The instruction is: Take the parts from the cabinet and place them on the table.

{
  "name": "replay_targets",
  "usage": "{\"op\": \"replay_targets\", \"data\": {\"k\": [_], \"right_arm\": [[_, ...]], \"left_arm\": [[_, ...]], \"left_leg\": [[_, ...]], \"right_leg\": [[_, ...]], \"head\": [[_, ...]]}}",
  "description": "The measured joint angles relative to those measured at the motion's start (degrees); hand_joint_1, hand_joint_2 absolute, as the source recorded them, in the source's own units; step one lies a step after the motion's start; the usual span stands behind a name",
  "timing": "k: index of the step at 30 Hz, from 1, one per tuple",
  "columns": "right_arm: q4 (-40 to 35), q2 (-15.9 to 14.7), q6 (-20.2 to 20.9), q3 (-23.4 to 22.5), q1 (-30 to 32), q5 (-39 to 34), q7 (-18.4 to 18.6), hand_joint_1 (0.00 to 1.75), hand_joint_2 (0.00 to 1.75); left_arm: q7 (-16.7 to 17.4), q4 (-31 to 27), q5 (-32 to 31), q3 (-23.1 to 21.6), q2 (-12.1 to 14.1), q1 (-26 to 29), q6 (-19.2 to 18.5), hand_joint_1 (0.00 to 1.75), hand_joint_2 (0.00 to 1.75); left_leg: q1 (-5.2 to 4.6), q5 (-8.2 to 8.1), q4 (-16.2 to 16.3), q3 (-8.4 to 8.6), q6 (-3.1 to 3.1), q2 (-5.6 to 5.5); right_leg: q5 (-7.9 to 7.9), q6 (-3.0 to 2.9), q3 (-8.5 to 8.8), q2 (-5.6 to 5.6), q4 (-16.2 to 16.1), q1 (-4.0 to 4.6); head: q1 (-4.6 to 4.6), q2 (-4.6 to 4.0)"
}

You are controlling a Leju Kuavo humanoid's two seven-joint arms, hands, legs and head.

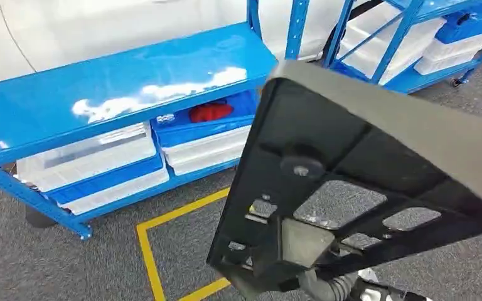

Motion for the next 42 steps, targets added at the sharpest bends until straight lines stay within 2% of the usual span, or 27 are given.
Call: {"op": "replay_targets", "data": {"k": [1, 2, 3, 4, 6, 7, 8, 11, 12, 14, 16, 17, 18, 19, 21, 22, 23, 27, 29, 31, 32, 33, 35, 36, 37, 38, 42], "right_arm": [[-0.59, -0.26, 0.57, -0.13, 1.15, -0.24, 0.00, 1.75, 1.75], [-1.07, -0.33, 1.72, -0.48, 2.14, -0.46, 0.00, 1.75, 1.75], [-1.38, -0.31, 2.71, -1.05, 3.07, -0.50, 0.00, 1.75, 1.75], [-1.73, -0.22, 3.54, -1.49, 3.66, -0.41, 0.00, 1.75, 1.75], [-2.47, 0.48, 4.13, -1.94, 4.45, 0.59, 0.00, 1.75, 1.75], [-2.86, 1.16, 4.02, -1.99, 4.90, 1.05, 0.00, 1.75, 1.75], [-3.15, 1.90, 3.95, -1.97, 5.17, 1.33, 0.00, 1.75, 1.75], [-4.08, 3.41, 4.32, -2.08, 6.24, 1.31, 0.00, 1.75, 1.75], [-4.31, 3.89, 4.87, -2.45, 6.35, 1.00, 0.00, 1.75, 1.75], [-4.74, 4.94, 5.73, -3.21, 6.45, 0.79, 0.00, 1.75, 1.75], [-4.79, 5.71, 6.23, -3.83, 6.57, 0.81, 0.00, 1.75, 1.75], [-4.79, 6.10, 6.47, -4.20, 6.69, 0.79, 0.00, 1.75, 1.75], [-4.79, 6.53, 6.68, -4.48, 6.77, 0.79, 0.00, 1.75, 1.75], [-4.79, 6.76, 6.93, -4.57, 6.76, 0.79, 0.00, 1.75, 1.75], [-4.81, 7.45, 7.23, -5.05, 6.76, 0.79, 0.00, 1.75, 1.75], [-4.90, 7.83, 7.43, -5.31, 6.71, 0.81, 0.00, 1.75, 1.75], [-4.98, 8.30, 7.60, -5.51, 6.46, 0.83, 0.00, 1.75, 1.75], [-5.13, 9.48, 7.97, -6.21, 6.55, 0.83, 0.00, 1.75, 1.75], [-5.42, 10.12, 8.15, -6.49, 6.50, 0.83, 0.00, 1.75, 1.75], [-5.44, 10.67, 8.46, -6.95, 6.65, 0.63, 0.00, 1.75, 1.75], [-5.44, 10.80, 8.83, -7.34, 6.74, 0.57, 0.00, 1.75, 1.75], [-5.44, 11.02, 9.11, -7.70, 6.77, 0.59, 0.00, 1.75, 1.75], [-5.51, 11.56, 9.13, -8.48, 6.76, 0.72, 0.00, 1.75, 1.75], [-5.61, 11.82, 8.96, -8.81, 6.75, 0.96, 0.00, 1.75, 1.75], [-5.86, 12.11, 8.61, -9.07, 6.75, 1.38, 0.00, 1.75, 1.75], [-6.29, 12.44, 7.85, -9.35, 6.70, 2.10, 0.00, 1.75, 1.75], [-7.56, 13.09, 6.29, -9.73, 6.90, 2.91, 0.00, 1.75, 1.75]], "left_arm": [[-0.09, 0.00, -0.02, 0.00, -0.11, 0.17, 0.02, 0.00, 1.75], [-0.28, 0.00, -0.02, 0.02, -0.17, 0.40, 0.04, 0.00, 1.75], [-0.59, 0.00, -0.04, 0.04, -0.20, 0.61, 0.07, 0.00, 1.75], [-0.83, 0.00, -0.09, 0.09, -0.22, 0.69, 0.13, 0.00, 1.75], [-1.40, 0.00, -0.11, 0.24, -0.15, 0.66, 0.41, 0.00, 1.75], [-1.49, 0.00, -0.11, 0.35, -0.09, 0.65, 0.59, 0.00, 1.75], [-1.53, 0.00, -0.17, 0.48, 0.02, 0.62, 0.76, 0.00, 1.75], [-1.44, 0.00, -0.17, 0.85, 0.39, 0.37, 1.20, 0.00, 1.75], [-1.55, 0.00, -0.15, 0.90, 0.39, 0.27, 1.40, 0.00, 1.75], [-1.86, 0.00, -0.17, 0.96, 0.74, 0.15, 1.42, 0.00, 1.75], [-1.92, 0.00, -0.15, 1.05, 0.88, 0.43, 1.33, 0.00, 1.75], [-1.88, 0.00, -0.15, 1.11, 1.07, 0.49, 1.25, 0.00, 1.75], [-1.71, 0.00, -0.15, 1.16, 1.20, 0.46, 1.09, 0.00, 1.75], [-1.55, 0.00, -0.17, 1.16, 1.22, 0.41, 0.96, 0.00, 1.75], [-1.05, 0.00, -0.22, 1.16, 1.29, 0.18, 0.79, 0.00, 1.75], [-0.70, 0.00, -0.44, 1.16, 1.27, 0.09, 0.72, 0.00, 1.75], [-0.26, 0.00, -0.70, 1.16, 1.29, 0.11, 0.57, 0.00, 1.75], [0.28, -0.02, -0.90, 1.16, 1.44, -0.27, 0.48, 0.00, 1.75], [0.42, 0.00, -1.25, 1.14, 1.64, -0.29, 0.39, 0.00, 1.75], [0.81, 0.00, -1.49, 1.11, 2.12, -0.04, 0.39, 0.00, 1.75], [0.79, 0.00, -1.61, 1.14, 2.27, 0.17, 0.24, 0.00, 1.75], [0.72, 0.00, -1.81, 1.14, 2.60, 0.30, -0.05, 0.00, 1.75], [0.33, -0.02, -2.12, 1.11, 3.00, 0.28, -0.50, 0.00, 1.75], [0.00, -0.02, -2.42, 1.07, 3.28, 0.22, -0.74, 0.00, 1.75], [-0.35, -0.02, -2.62, 0.98, 3.74, 0.16, -1.10, 0.00, 1.75], [-0.70, -0.02, -2.82, 0.90, 4.08, 0.05, -1.62, 0.00, 1.75], [-1.18, -0.09, -3.06, 0.79, 4.94, -0.37, -2.03, 0.00, 1.75]], "left_leg": [[-0.01, -2.15, 5.65, -2.54, -0.11, -0.33], [-0.01, -2.60, 8.41, -3.80, -0.13, -0.37], [-0.01, -1.59, 8.12, -3.70, -0.08, -0.37], [0.00, 0.50, 5.14, -2.38, 0.00, -0.41], [0.21, 5.91, -5.65, 2.73, 0.19, -1.52], [0.45, 6.37, -9.34, 4.33, 0.42, -4.05], [0.41, 5.93, -10.25, 4.52, 0.54, -4.89], [-0.15, 6.16, -9.97, 4.64, 1.53, -3.41], [0.57, 6.67, -10.63, 4.71, 2.16, -2.63], [0.40, 6.91, -10.81, 4.67, 2.85, -1.44], [0.10, 6.89, -10.80, 4.52, 2.88, -0.15], [0.01, 6.87, -10.77, 4.44, 2.90, 0.61], [-0.04, 6.86, -10.77, 4.43, 2.89, 1.30], [-0.07, 6.84, -10.76, 4.45, 2.87, 1.78], [-0.17, 6.69, -10.76, 4.71, 2.65, 2.77], [-0.23, 6.60, -10.76, 4.91, 2.50, 3.07], [-0.72, 6.32, -10.51, 4.89, 2.06, 3.49], [-0.79, 6.26, -10.87, 5.43, 0.88, 5.19], [-0.25, 3.44, -7.50, 4.14, 0.42, 1.00], [-0.18, -1.17, 1.58, 0.08, 0.19, -0.28], [-0.18, -2.56, 5.95, -1.99, 0.04, -0.37], [-0.17, -2.38, 7.55, -2.83, -0.04, -0.38], [0.02, 1.44, 2.95, -0.97, -0.13, -0.41], [0.19, 4.23, -1.91, 1.21, -0.17, -0.63], [0.48, 6.88, -7.53, 3.74, -0.22, -2.00], [0.47, 5.74, -9.49, 4.60, -0.11, -4.53], [0.13, 6.16, -9.78, 4.52, 1.41, -3.00]], "right_leg": [[0.02, -0.04, -0.08, 0.64, 0.06, 0.07], [0.02, -0.04, -0.09, 1.25, 0.10, 0.11], [0.02, -0.03, -0.02, 1.89, 0.17, 0.10], [0.02, -0.02, 0.00, 2.57, 0.26, 0.07], [-0.08, 0.23, 0.10, 3.98, 0.61, 0.02], [-0.17, 0.43, -0.06, 4.45, 0.79, -0.01], [-0.26, 0.87, -0.37, 5.05, 1.37, 0.32], [0.30, 2.13, -0.76, 6.49, 0.86, -0.03], [0.26, 2.48, -0.88, 6.94, 1.10, -0.06], [-3.24, 2.84, -3.00, 2.24, 5.64, 0.12], [-7.62, 3.27, -7.07, 0.63, 14.37, -0.12], [-8.90, 3.42, -8.88, 0.42, 18.28, -0.23], [-8.50, 3.46, -9.14, 0.28, 19.08, -0.36], [-7.41, 3.44, -8.34, 0.18, 17.71, -0.39], [-2.65, 2.92, -2.75, -0.92, 7.76, -0.28], [-1.04, 2.31, 0.31, -3.06, 2.56, 0.01], [-1.64, 1.81, 1.00, -4.12, 0.82, 0.65], [-1.11, 0.60, 0.54, -1.85, 0.38, 0.56], [-0.63, -0.12, 0.90, -0.98, -0.19, 0.10], [-0.59, -0.31, 0.78, 0.14, -0.16, 0.18], [-0.58, -0.32, 0.70, 0.88, -0.04, 0.21], [-0.59, -0.31, 0.68, 1.54, 0.09, 0.20], [-0.65, -0.22, 0.75, 2.82, 0.33, 0.15], [-0.75, -0.07, 0.77, 3.49, 0.55, 0.10], [-0.94, 0.23, 0.73, 4.15, 0.93, 0.04], [-1.12, 0.61, 0.31, 4.60, 1.44, 0.37], [-0.50, 2.09, -0.54, 6.41, 1.31, -0.05]], "head": [[0.00, 0.00], [0.00, 0.00], [0.00, 0.00], [0.00, 0.00], [0.00, 0.00], [0.00, 0.00], [0.02, 0.00], [0.02, 0.00], [0.00, 0.00], [0.00, 0.00], [0.02, 0.00], [0.02, 0.00], [0.02, 0.00], [0.02, 0.00], [0.02, 0.00], [0.02, 0.00], [0.00, 0.00], [0.00, 0.00], [0.00, 0.00], [0.00, 0.00], [0.00, 0.00], [0.00, 0.00], [0.00, 0.00], [0.00, 0.00], [0.00, 0.00], [0.00, 0.00], [0.02, 0.00]]}}
